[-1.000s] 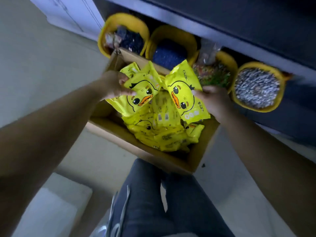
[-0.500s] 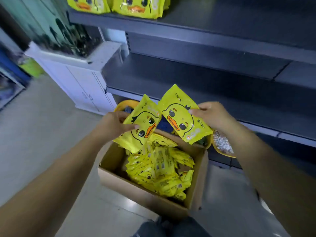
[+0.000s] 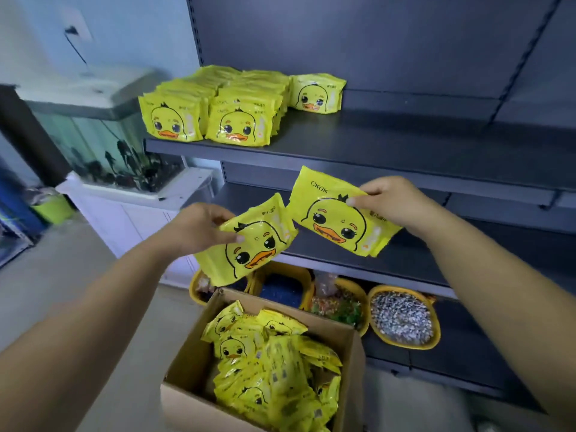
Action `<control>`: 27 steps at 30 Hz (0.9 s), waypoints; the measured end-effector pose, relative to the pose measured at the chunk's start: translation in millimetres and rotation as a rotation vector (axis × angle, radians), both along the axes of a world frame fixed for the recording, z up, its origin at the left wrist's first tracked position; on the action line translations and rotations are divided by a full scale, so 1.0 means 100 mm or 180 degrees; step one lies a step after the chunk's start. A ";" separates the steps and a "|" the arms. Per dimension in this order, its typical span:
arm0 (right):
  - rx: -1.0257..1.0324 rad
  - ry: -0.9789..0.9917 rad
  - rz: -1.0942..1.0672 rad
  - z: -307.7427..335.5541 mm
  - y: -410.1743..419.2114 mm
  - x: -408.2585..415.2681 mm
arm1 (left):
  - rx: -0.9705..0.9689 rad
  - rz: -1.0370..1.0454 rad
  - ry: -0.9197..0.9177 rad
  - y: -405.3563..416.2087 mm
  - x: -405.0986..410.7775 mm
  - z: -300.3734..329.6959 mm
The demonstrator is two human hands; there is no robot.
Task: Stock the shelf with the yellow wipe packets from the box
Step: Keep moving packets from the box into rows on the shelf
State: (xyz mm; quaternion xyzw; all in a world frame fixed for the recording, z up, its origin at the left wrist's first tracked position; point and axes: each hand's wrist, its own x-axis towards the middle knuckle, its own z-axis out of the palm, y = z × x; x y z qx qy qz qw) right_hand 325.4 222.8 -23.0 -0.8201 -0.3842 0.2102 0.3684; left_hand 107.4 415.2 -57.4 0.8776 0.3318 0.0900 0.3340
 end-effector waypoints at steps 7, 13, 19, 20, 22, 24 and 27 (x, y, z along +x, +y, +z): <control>0.0284 -0.0203 0.0234 0.38 0.18 0.88 | 0.0511 -0.0014 -0.0071 0.03 0.75 0.43; 0.0307 -0.0224 0.0594 0.63 0.56 1.73 | 0.0701 0.0265 0.0014 0.15 1.37 0.59; 0.0179 -0.0456 0.0907 0.76 0.94 2.13 | 0.0773 0.0380 0.0047 0.28 1.55 0.72; 0.0178 -0.0499 0.0932 0.75 0.98 2.15 | 0.0792 0.0388 0.0076 0.28 1.55 0.75; 0.0210 -0.0504 0.0893 0.73 1.01 2.15 | 0.0838 0.0383 0.0132 0.26 1.56 0.81; 0.0223 -0.0472 0.0856 0.72 1.04 2.14 | 0.0930 0.0343 0.0158 0.25 1.56 0.84; 0.0226 -0.0494 0.0891 0.75 1.07 2.15 | 0.0984 0.0291 0.0096 0.28 1.57 0.86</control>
